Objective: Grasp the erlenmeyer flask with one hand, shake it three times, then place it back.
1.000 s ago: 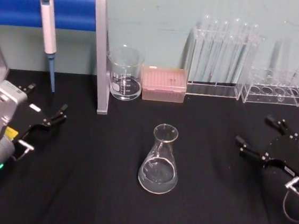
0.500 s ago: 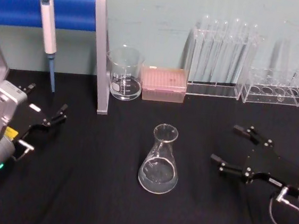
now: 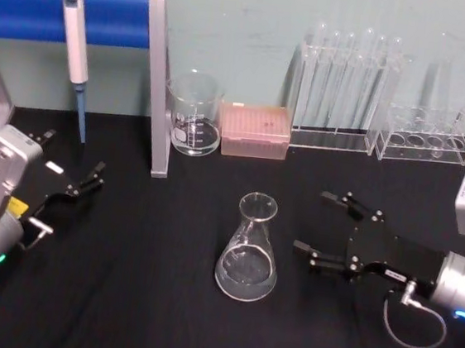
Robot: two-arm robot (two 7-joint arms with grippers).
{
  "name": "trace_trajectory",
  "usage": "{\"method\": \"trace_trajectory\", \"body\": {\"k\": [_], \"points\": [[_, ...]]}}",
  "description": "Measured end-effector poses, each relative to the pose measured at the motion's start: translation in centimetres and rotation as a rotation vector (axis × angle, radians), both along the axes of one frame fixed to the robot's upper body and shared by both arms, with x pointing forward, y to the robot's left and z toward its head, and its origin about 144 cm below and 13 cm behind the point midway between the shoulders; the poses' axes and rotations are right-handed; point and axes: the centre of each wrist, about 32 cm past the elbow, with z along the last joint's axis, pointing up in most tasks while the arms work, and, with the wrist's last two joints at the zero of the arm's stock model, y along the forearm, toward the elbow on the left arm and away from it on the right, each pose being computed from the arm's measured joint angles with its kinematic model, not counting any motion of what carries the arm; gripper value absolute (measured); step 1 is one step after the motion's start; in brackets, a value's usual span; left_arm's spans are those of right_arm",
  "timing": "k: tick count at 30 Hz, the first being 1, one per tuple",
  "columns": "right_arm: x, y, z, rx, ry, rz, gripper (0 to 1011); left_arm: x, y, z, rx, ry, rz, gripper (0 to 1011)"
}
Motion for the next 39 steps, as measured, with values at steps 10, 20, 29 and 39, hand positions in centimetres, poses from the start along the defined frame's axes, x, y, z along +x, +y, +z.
{"method": "trace_trajectory", "body": {"k": [10, 20, 29, 39], "points": [[2.0, 1.5, -1.0, 0.034, 0.052, 0.073, 1003, 0.0, 0.0, 0.0, 0.0, 0.0, 0.0, 1001], [3.6, 2.7, -2.0, 0.075, 0.101, 0.11, 1003, 0.0, 0.0, 0.0, 0.0, 0.0, 0.0, 1001], [4.7, 3.6, -2.5, 0.083, 0.113, 0.128, 1003, 0.0, 0.0, 0.0, 0.0, 0.0, 0.0, 1001], [5.7, 4.6, -2.7, 0.087, 0.119, 0.145, 1003, 0.0, 0.0, 0.0, 0.0, 0.0, 0.0, 1001]]}}
